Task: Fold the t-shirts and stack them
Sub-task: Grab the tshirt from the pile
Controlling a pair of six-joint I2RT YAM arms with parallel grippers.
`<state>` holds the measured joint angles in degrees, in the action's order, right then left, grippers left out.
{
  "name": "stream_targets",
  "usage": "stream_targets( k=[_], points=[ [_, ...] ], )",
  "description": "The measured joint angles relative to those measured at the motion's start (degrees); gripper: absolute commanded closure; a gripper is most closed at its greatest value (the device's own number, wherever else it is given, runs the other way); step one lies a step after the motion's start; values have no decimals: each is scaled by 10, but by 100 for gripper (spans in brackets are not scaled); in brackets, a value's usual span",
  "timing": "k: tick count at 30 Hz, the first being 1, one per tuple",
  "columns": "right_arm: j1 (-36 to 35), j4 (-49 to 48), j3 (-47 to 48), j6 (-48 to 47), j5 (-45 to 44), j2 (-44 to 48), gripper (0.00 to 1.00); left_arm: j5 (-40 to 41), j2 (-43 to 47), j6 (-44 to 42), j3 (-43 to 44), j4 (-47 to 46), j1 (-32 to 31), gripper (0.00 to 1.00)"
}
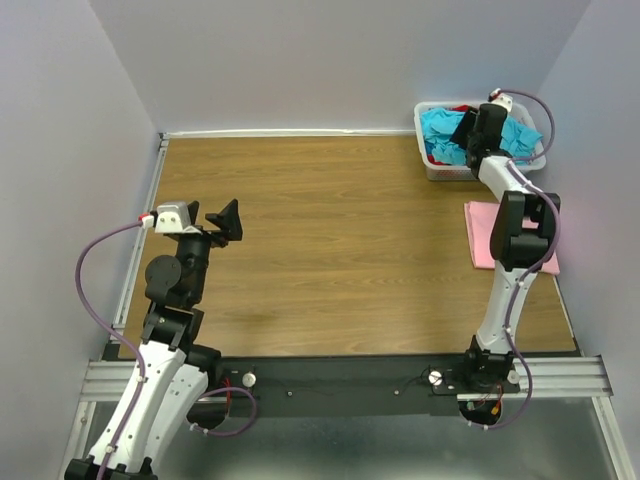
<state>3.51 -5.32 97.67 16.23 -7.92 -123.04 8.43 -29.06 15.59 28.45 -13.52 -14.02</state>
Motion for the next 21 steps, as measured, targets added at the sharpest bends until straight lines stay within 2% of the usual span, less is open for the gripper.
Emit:
stream_targets(
  k=[4,8,11,15,21],
  points=[
    [1,-2,17,4,1,-41,44,0,-9,-2,0,-2,0,3],
    [2,-2,17,4,7,-65,56,0,-13,-2,0,-3,0,3],
    [3,-2,17,-2,10,-71,81,0,-17,-2,0,-6,0,3],
    [2,-2,21,-21,14,-71,99,0,-20,-2,0,-5,0,3],
    [2,16,22,-56,23,-42,99,0,-12,-2,0,-5,0,3]
  ],
)
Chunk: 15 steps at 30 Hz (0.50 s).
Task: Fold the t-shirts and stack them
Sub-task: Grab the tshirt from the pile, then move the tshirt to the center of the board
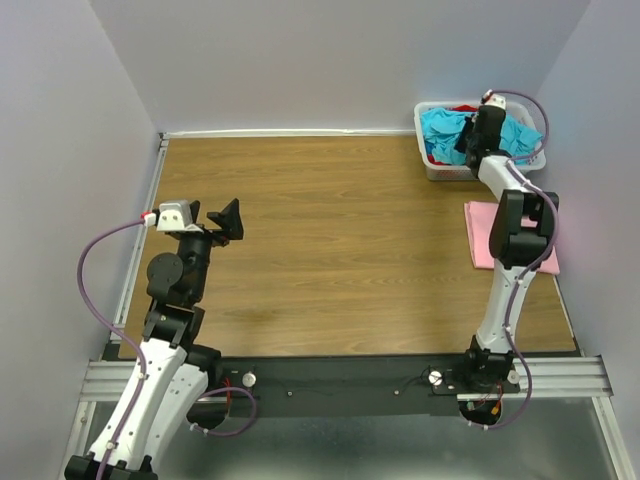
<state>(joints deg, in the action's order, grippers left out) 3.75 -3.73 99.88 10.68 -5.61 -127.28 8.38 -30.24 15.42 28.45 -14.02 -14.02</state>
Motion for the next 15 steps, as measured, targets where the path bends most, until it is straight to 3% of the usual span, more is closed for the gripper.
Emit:
stream_targets(
  k=[9,11,15],
  points=[
    [-16,44,0,-47,87,212,99,-3,46,0,0,0,0,3],
    [-44,57,4,-58,106,276,99,-4,57,0,0,0,0,3],
    [-170,81,-20,-67,128,387,99,-5,76,0,0,2,-2,3]
  ],
)
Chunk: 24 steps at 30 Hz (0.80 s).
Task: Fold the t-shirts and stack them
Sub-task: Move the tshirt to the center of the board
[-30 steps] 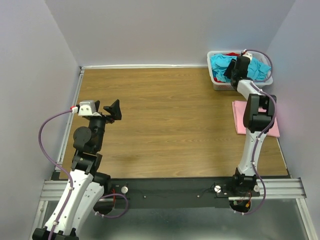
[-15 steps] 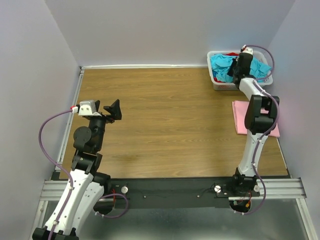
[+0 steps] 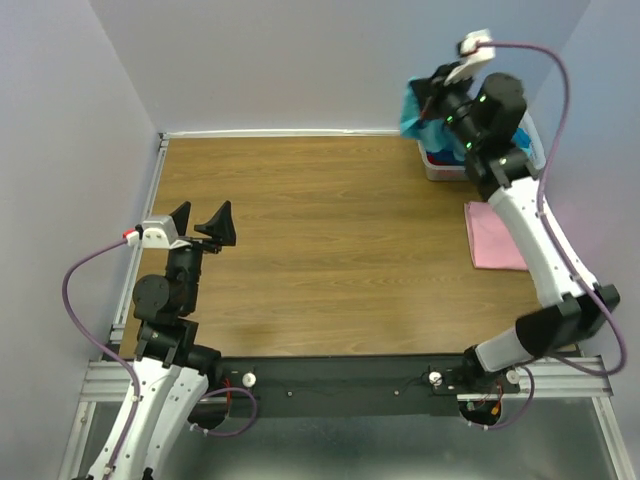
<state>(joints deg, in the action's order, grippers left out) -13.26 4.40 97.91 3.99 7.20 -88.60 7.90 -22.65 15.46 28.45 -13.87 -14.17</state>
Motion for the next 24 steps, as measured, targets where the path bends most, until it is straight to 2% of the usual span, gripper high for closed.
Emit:
stream_targets(
  k=[2,3,4,5,7,9,14,20,24],
  points=[
    [-84,3,-37,9,-1,41,99,0,4,0,0,1,-2,3],
    [-144,11,-62,16,0,61,95,0,4,0,0,2,-2,3],
    [-171,13,-71,22,-7,65,84,0,4,0,0,3,-3,3],
    [-227,15,-87,33,-18,69,50,0,4,0,0,3,-3,3],
    [-285,22,-101,57,-29,59,34,0,3,0,0,6,-5,2],
    [-342,28,-104,78,-30,28,26,0,3,0,0,9,-5,3],
    [-369,47,-130,122,-44,-17,23,0,-7,0,0,18,-6,3],
    [-357,67,-264,136,-140,42,23,1,-28,20,0,43,-6,3],
    [-339,81,-340,141,-165,80,24,1,-63,55,6,82,-6,3]
  ],
)
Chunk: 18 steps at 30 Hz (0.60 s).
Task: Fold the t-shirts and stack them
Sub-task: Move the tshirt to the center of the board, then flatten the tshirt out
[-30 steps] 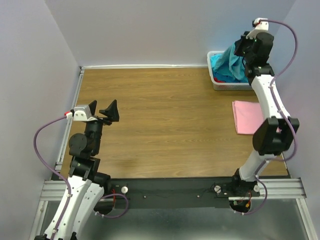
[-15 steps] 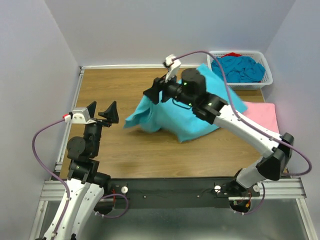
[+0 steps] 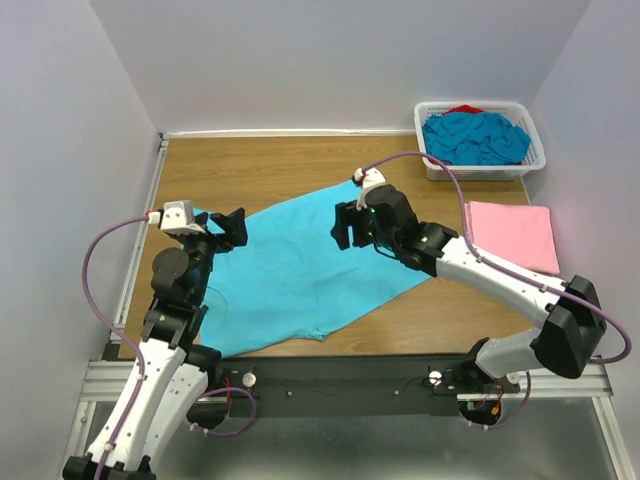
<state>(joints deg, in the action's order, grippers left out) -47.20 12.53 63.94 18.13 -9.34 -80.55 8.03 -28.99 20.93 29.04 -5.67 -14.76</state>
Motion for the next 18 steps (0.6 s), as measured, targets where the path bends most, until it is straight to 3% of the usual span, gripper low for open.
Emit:
stream_targets(
  k=[8,18],
  points=[
    [37,12,-82,16,-3,8,25,24,-147,110,3,66,0,3],
    [78,11,-118,20,31,-27,25,0,-337,193,-18,35,61,4]
  ],
)
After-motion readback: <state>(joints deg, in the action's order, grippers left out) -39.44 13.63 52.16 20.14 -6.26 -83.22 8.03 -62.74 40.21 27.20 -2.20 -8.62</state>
